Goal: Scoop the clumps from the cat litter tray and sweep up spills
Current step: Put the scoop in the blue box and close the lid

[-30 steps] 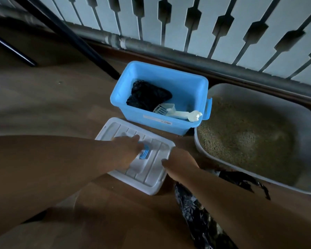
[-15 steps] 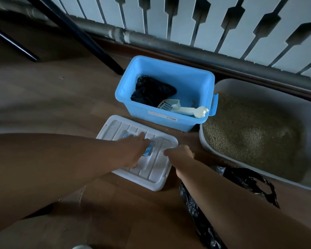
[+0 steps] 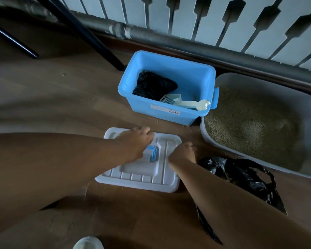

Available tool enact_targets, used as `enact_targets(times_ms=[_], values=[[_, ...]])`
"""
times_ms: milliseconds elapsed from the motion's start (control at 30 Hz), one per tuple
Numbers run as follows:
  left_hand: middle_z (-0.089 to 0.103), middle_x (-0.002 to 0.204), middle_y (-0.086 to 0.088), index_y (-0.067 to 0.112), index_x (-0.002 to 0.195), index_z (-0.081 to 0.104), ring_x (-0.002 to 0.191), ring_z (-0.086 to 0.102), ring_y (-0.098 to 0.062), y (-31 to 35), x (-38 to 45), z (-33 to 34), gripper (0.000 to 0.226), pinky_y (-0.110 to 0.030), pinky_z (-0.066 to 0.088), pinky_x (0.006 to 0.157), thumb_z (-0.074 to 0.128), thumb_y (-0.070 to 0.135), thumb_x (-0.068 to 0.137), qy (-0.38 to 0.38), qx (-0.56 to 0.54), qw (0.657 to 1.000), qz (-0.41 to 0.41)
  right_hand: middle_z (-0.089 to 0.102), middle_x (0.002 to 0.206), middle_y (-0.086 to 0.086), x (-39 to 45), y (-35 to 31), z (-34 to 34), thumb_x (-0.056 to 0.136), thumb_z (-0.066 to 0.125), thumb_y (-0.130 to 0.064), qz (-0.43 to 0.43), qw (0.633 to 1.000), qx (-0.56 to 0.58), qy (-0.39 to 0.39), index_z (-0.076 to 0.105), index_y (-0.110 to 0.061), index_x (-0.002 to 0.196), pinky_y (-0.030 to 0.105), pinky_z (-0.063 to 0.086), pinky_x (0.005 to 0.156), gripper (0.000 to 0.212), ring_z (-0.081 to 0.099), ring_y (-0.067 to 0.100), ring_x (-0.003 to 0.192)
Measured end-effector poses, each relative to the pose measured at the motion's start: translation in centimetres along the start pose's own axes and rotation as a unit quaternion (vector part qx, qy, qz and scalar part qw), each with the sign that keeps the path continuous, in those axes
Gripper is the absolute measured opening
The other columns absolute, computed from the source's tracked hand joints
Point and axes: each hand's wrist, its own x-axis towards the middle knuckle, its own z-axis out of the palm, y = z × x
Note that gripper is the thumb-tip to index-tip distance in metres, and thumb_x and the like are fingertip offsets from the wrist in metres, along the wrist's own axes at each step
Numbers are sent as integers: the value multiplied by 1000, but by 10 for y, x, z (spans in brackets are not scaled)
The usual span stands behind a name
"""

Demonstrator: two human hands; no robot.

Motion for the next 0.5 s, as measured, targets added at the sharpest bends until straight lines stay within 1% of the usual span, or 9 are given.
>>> enact_targets(times_ms=[67, 133, 200, 267, 333, 400, 433, 467, 500], values=[[48, 121, -2, 20, 121, 47, 109, 54, -24, -7, 6, -2, 49, -33, 47, 83, 72, 20, 79, 13, 9, 999, -30, 38, 144, 24, 1, -1, -1, 93, 57, -4, 2, 1000, -7, 4, 28, 2, 140, 35, 50, 99, 55, 51, 31, 127], [48, 126, -2, 21, 129, 45, 115, 52, -26, -14, 10, -4, 60, -37, 48, 91, 76, 27, 78, -23, -22, 998, -60, 44, 143, 22, 6, 0, -2, 95, 55, -4, 0, 1000, -29, 10, 28, 3, 142, 32, 50, 96, 55, 54, 29, 126], [49, 126, -1, 22, 130, 43, 114, 51, -25, -18, 13, -6, 62, -36, 48, 90, 77, 24, 78, -46, -53, 995, -72, 51, 138, 19, 7, 1, -6, 97, 53, -7, -34, 995, -94, -8, 38, 4, 140, 30, 49, 92, 46, 56, 28, 124], [53, 126, -2, 22, 129, 42, 109, 53, -23, -21, 16, -7, 63, -33, 47, 85, 78, 22, 77, -42, -54, 995, -73, 56, 133, 17, 8, 3, -8, 98, 50, -9, -77, 987, -143, -21, 51, 3, 132, 31, 47, 92, 36, 56, 29, 122], [52, 129, -2, 22, 132, 41, 111, 52, -23, -21, 21, -8, 67, -33, 47, 86, 80, 26, 77, -56, -59, 993, -87, 53, 139, 15, 4, 1, -12, 102, 46, -13, -72, 984, -163, -12, 46, 2, 139, 28, 44, 100, 40, 53, 26, 127], [50, 133, -4, 21, 134, 44, 119, 50, -27, -22, 26, -7, 70, -38, 48, 92, 82, 33, 77, -86, -76, 987, -116, 50, 143, 12, 1, -1, -15, 104, 42, -14, -87, 985, -149, -1, 42, -1, 144, 27, 42, 107, 41, 50, 23, 131], [52, 132, -5, 21, 132, 47, 118, 51, -28, -21, 29, -6, 68, -40, 49, 93, 83, 36, 76, -97, -88, 983, -127, 51, 142, 11, -2, -1, -16, 105, 41, -14, -93, 985, -142, -4, 44, -4, 142, 27, 42, 106, 39, 50, 22, 131], [55, 129, -6, 20, 129, 51, 113, 55, -28, -20, 31, -5, 64, -41, 52, 92, 84, 36, 76, -104, -104, 980, -134, 53, 140, 9, -3, -2, -18, 105, 42, -15, -104, 980, -170, -10, 48, -6, 140, 26, 43, 105, 37, 52, 21, 129], [60, 124, -6, 19, 125, 55, 107, 59, -27, -16, 34, -5, 59, -40, 54, 90, 84, 35, 77, -110, -120, 977, -138, 55, 137, 7, -6, 0, -22, 104, 44, -16, -89, 983, -158, -12, 52, -8, 137, 26, 44, 103, 34, 53, 20, 126]])
